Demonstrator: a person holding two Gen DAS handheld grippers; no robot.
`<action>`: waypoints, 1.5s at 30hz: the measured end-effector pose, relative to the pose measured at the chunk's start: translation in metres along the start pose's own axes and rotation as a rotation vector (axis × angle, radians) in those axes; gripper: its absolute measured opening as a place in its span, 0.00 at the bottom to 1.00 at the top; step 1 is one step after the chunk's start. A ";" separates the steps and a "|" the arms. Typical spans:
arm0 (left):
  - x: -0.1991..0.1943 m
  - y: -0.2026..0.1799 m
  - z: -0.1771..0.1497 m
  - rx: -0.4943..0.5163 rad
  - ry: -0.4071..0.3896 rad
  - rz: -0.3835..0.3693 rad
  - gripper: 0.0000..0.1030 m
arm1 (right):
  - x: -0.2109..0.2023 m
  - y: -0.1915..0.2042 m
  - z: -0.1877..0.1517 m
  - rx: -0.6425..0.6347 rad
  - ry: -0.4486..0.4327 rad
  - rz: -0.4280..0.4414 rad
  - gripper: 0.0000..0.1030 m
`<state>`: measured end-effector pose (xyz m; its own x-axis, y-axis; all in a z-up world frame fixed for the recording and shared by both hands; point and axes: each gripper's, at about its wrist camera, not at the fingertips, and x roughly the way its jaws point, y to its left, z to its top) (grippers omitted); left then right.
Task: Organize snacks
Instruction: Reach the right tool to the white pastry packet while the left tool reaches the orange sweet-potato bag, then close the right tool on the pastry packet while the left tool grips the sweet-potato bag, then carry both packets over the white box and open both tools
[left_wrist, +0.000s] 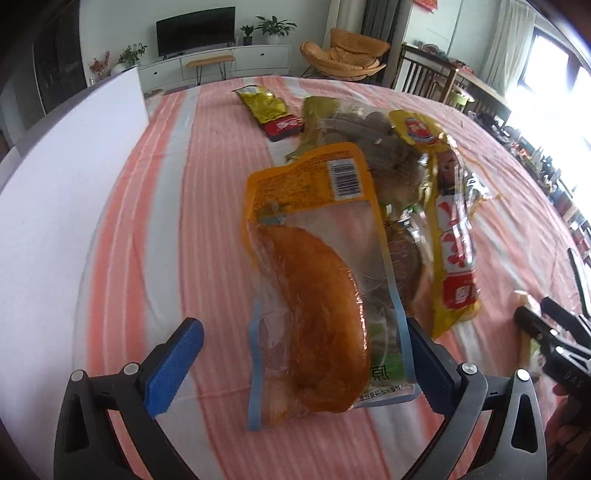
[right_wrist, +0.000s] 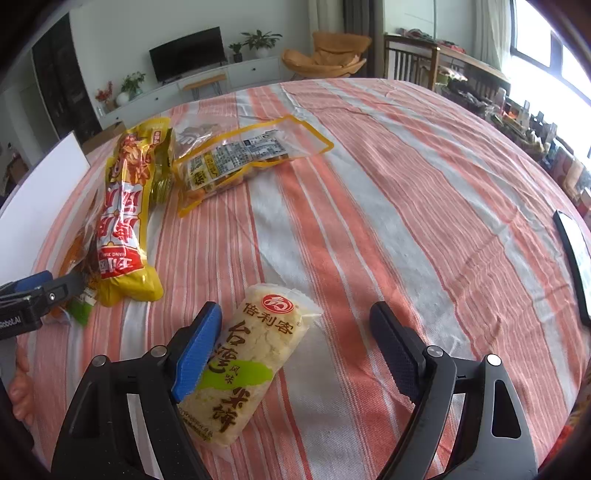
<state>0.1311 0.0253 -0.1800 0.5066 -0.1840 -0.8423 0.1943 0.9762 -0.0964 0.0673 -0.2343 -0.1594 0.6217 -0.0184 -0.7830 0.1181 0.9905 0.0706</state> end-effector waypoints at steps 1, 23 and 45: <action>-0.001 0.004 -0.002 -0.002 0.008 0.005 1.00 | 0.000 0.000 0.000 0.000 0.000 0.000 0.83; -0.019 0.027 -0.009 0.021 0.016 0.051 0.53 | -0.007 -0.100 -0.007 0.543 -0.064 0.410 0.81; -0.124 0.034 -0.033 -0.102 -0.163 -0.102 0.53 | -0.032 -0.006 -0.008 0.208 0.182 0.306 0.30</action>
<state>0.0476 0.0850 -0.0964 0.6195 -0.2906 -0.7292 0.1697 0.9566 -0.2370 0.0405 -0.2391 -0.1398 0.5075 0.3161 -0.8016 0.1146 0.8973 0.4264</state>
